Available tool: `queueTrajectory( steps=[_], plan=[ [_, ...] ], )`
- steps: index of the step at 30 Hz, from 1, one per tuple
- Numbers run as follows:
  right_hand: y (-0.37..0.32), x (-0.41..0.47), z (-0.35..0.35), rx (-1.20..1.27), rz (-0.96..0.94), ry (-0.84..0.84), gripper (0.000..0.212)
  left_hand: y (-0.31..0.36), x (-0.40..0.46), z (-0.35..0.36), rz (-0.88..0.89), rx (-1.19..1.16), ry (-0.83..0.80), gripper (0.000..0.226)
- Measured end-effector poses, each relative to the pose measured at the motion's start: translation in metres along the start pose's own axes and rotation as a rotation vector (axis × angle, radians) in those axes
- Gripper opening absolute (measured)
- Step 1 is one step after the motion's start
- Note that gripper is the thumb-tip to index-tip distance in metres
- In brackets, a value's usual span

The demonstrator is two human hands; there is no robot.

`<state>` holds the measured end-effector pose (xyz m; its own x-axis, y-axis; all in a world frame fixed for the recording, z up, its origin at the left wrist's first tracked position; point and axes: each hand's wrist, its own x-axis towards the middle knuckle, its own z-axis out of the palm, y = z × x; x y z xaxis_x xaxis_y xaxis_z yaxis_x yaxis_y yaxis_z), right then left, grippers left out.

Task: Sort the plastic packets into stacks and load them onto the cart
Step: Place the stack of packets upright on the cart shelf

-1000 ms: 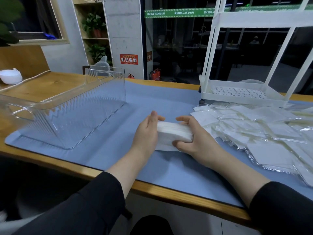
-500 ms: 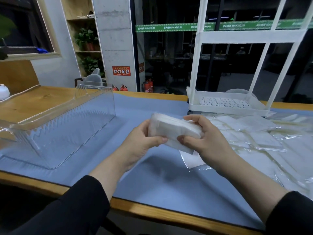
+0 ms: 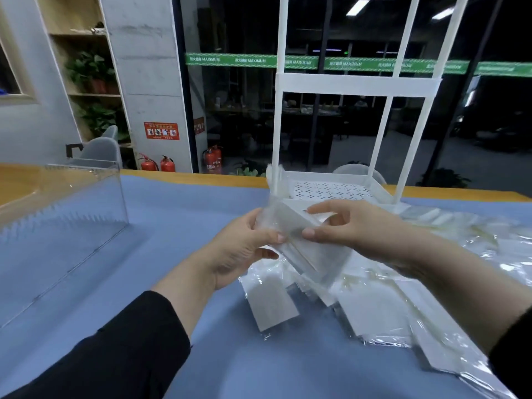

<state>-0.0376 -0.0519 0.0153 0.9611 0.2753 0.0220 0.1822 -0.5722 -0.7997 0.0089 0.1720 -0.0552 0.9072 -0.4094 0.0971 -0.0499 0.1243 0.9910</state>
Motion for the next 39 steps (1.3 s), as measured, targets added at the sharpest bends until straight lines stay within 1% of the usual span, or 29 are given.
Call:
queueTrajectory(
  steps=[1,3,6,8,9,11,12,13,14,15,16,17,19,21,26,28,30,32,34,36,38,39],
  plan=[
    [-0.001,0.006,-0.008,-0.023,0.02,-0.02,0.054,0.001,0.008,0.002,-0.005,0.011,-0.026,0.062],
    [-0.001,0.021,-0.02,-0.069,0.025,-0.043,0.052,0.004,0.025,0.005,-0.001,0.019,-0.053,0.056],
    [0.004,0.049,-0.03,-0.193,0.041,-0.011,0.057,0.01,0.049,0.008,0.016,0.051,-0.04,0.05],
    [0.007,0.067,-0.038,-0.244,0.08,0.023,0.049,0.015,0.062,0.007,0.044,0.111,-0.017,0.047],
    [0.008,0.076,-0.043,-0.264,0.099,0.036,0.044,0.017,0.069,0.005,0.079,0.142,0.062,0.041],
    [0.012,0.096,-0.055,-0.292,0.141,0.079,0.042,0.019,0.082,-0.007,0.222,0.143,0.378,0.025],
    [0.015,0.106,-0.061,-0.286,0.162,0.126,0.043,0.019,0.088,-0.017,0.298,0.108,0.539,0.03],
    [0.018,0.118,-0.066,-0.279,0.179,0.183,0.043,0.018,0.096,-0.028,0.342,0.091,0.645,0.034],
    [0.022,0.132,-0.07,-0.266,0.191,0.242,0.047,0.015,0.105,-0.037,0.357,0.119,0.707,0.033],
    [0.026,0.146,-0.074,-0.265,0.204,0.299,0.052,0.011,0.115,-0.044,0.347,0.17,0.728,0.027],
    [0.028,0.16,-0.076,-0.277,0.222,0.343,0.055,0.006,0.127,-0.048,0.328,0.228,0.724,0.022],
    [0.03,0.174,-0.077,-0.291,0.242,0.378,0.052,-0.001,0.141,-0.053,0.305,0.258,0.716,0.017],
    [0.035,0.202,-0.074,-0.304,0.299,0.417,0.036,-0.012,0.167,-0.059,0.258,0.262,0.701,0.014],
    [0.04,0.227,-0.069,-0.339,0.333,0.436,0.032,-0.025,0.19,-0.067,0.206,0.255,0.661,0.025],
    [0.049,0.278,-0.059,-0.456,0.299,0.397,0.028,-0.053,0.218,-0.078,0.126,0.159,0.53,0.053],
    [0.046,0.287,-0.055,-0.521,0.327,0.367,0.028,-0.057,0.223,-0.078,0.102,0.141,0.484,0.058],
    [0.043,0.293,-0.047,-0.522,0.378,0.335,0.026,-0.058,0.223,-0.078,0.098,0.115,0.461,0.062],
    [0.041,0.298,-0.039,-0.549,0.404,0.351,0.024,-0.057,0.222,-0.076,0.098,0.098,0.436,0.063],
    [0.042,0.302,-0.032,-0.491,0.421,0.334,0.029,-0.054,0.22,-0.072,0.094,0.099,0.391,0.057],
    [0.041,0.301,-0.026,-0.339,0.419,0.308,0.033,-0.049,0.215,-0.066,0.092,0.106,0.353,0.052],
    [0.04,0.297,-0.025,-0.172,0.42,0.308,0.048,-0.045,0.213,-0.062,0.107,0.098,0.333,0.049],
    [0.042,0.296,-0.025,-0.129,0.417,0.32,0.055,-0.045,0.212,-0.061,0.112,0.096,0.334,0.049]
  ],
)
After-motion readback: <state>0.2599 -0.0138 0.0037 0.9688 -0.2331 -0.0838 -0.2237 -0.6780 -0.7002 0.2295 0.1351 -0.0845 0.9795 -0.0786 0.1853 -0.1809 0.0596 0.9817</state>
